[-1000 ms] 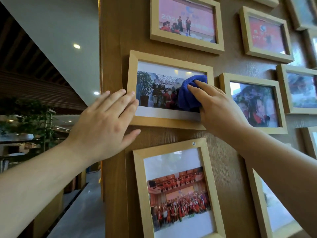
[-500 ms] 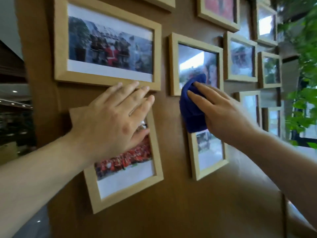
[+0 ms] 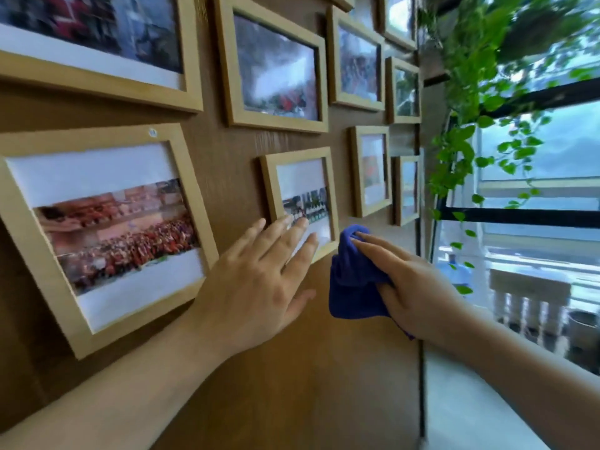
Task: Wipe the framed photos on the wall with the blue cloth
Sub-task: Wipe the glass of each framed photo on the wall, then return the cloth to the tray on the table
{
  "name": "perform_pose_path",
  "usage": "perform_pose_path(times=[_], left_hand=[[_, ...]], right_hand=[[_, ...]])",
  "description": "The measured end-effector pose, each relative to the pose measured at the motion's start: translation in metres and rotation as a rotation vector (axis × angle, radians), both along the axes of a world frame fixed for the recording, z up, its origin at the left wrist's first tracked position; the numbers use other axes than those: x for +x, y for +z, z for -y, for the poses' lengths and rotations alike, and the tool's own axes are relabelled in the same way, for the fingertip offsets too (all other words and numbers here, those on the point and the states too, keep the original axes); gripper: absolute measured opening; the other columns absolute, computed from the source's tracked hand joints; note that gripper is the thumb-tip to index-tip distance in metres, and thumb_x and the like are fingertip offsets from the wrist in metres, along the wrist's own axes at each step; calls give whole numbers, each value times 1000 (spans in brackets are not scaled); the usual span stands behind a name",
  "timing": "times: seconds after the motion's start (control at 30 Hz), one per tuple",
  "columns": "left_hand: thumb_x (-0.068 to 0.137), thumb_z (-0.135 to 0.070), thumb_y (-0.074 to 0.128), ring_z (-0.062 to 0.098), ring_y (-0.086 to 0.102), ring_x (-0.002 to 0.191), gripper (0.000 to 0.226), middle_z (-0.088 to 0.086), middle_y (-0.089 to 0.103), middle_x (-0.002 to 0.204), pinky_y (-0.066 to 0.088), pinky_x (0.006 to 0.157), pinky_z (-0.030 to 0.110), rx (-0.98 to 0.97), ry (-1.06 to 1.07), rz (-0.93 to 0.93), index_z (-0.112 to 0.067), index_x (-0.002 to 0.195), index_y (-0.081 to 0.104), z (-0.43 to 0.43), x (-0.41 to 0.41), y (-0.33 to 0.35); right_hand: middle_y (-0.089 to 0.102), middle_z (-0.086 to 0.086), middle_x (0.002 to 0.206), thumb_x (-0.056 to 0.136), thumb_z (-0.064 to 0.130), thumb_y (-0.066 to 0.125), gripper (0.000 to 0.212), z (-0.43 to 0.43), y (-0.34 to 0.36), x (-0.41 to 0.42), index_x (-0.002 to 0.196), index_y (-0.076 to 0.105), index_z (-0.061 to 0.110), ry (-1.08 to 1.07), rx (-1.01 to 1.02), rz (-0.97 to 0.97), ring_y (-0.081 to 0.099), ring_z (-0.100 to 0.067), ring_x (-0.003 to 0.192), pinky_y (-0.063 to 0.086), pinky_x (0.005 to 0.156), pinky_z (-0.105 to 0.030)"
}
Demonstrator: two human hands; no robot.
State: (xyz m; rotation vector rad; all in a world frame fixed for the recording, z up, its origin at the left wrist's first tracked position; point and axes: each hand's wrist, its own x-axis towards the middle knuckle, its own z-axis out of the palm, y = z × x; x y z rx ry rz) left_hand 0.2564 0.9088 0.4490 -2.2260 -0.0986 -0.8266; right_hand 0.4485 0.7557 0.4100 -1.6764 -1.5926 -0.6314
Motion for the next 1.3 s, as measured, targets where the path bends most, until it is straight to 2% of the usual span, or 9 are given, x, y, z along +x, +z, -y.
perform_pose_path(times=[0.13,0.23,0.37,0.5,0.57,0.7,0.97,1.1,1.3], left_hand=[[94,-50,48,35,40,137,69,19,45,148,38,109,54,-52,-109,-26,-6,145,37,-3,-24,-28],[94,-50,48,35,41,137,70,20,44,148,39,107,54,-78,-200,-52,-4,145,38,1,-38,-46],[93,-48,47,37,45,133,67,22,47,145,42,104,55,-111,-395,-99,-2,142,42,26,-61,-71],[92,-48,48,37,50,129,65,22,52,141,44,103,54,-163,-606,-112,-2,138,48,65,-76,-90],[91,-48,52,36,52,127,64,22,55,139,45,102,53,-173,-712,-109,-2,136,51,92,-82,-98],[92,-48,52,36,55,124,62,21,56,137,47,99,54,-205,-890,-137,-3,135,53,153,-91,-119],[90,-45,60,32,57,123,56,15,61,133,47,99,50,-273,-1220,-229,-5,129,59,320,-141,-161],[89,-47,60,30,60,118,57,13,63,129,47,101,42,-339,-1333,-331,-7,130,58,414,-181,-178],[83,-63,55,23,65,107,73,5,65,128,56,76,34,-470,-1405,-584,-15,138,50,545,-235,-200]], right_hand=[[47,-2,142,83,10,39,56,26,-32,-46,138,45,19,-138,-4,-66,47,-17,125,41,99,-27],[44,9,139,77,3,38,63,49,-49,-87,137,47,19,-236,-36,-198,44,-9,124,29,99,-6],[49,2,138,78,3,35,60,86,-74,-155,136,48,11,-395,-56,-307,43,-7,124,26,99,-3],[43,6,138,88,4,40,55,145,-96,-212,142,39,14,-578,-106,-374,28,3,122,11,97,4],[45,-1,144,86,-6,47,58,180,-111,-236,141,41,14,-645,-103,-440,31,0,125,18,102,-4],[56,-10,133,76,-11,46,57,250,-138,-286,130,53,4,-686,25,-546,52,-13,124,41,104,-36],[64,9,119,78,-1,43,57,398,-171,-413,125,54,30,-841,143,-816,58,-4,110,45,95,-26],[66,5,116,81,0,44,54,485,-177,-471,126,56,28,-879,141,-887,59,-6,109,47,94,-28],[68,1,113,86,-2,45,49,606,-184,-537,122,58,29,-818,51,-1087,61,-12,108,48,96,-38]])
